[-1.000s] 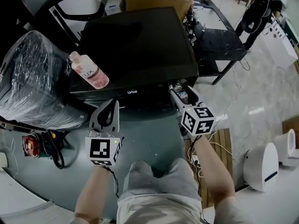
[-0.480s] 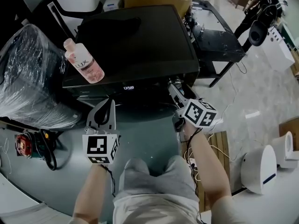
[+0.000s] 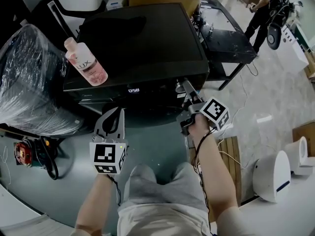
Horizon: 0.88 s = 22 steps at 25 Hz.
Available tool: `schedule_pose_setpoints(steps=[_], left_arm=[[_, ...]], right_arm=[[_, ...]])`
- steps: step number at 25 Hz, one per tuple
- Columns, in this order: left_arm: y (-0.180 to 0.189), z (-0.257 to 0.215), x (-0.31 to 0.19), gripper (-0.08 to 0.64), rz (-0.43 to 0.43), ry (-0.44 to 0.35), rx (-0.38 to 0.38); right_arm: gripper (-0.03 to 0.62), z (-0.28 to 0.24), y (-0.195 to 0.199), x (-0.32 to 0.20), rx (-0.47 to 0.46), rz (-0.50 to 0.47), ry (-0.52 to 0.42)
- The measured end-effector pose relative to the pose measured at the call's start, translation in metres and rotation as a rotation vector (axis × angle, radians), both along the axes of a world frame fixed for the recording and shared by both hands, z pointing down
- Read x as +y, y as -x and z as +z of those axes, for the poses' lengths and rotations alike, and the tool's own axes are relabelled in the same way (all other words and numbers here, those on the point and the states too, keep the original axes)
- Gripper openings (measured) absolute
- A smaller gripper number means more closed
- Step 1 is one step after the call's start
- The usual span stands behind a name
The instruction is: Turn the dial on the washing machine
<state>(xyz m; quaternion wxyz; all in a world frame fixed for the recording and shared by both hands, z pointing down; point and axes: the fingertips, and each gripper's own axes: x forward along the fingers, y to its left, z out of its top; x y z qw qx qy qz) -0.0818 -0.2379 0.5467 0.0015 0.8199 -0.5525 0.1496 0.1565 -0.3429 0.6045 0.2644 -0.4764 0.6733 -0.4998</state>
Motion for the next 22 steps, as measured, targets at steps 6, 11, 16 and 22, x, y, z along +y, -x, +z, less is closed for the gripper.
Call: schedule_pose_setpoints(steps=[6,11,16,22], left_arm=[[-0.007,-0.005,0.001,0.018,0.034,0.018,0.029],[-0.010,-0.007,-0.001,0.020,0.038,0.031,0.031],[-0.011,-0.006,0.000,0.018,0.036,0.048,0.035],[-0.012,-0.003,-0.003,0.018,0.037,0.066,0.042]], right_arm=[[0.330,0.016,0.005,0.000,-0.120,0.018,0.068],[0.297,0.014,0.010,-0.002,-0.144,0.013,0.066],[0.296,0.009,0.012,-0.001,0.118,-0.020,0.036],[0.296,0.007,0.012,-0.002,0.388,-0.056,0.008]])
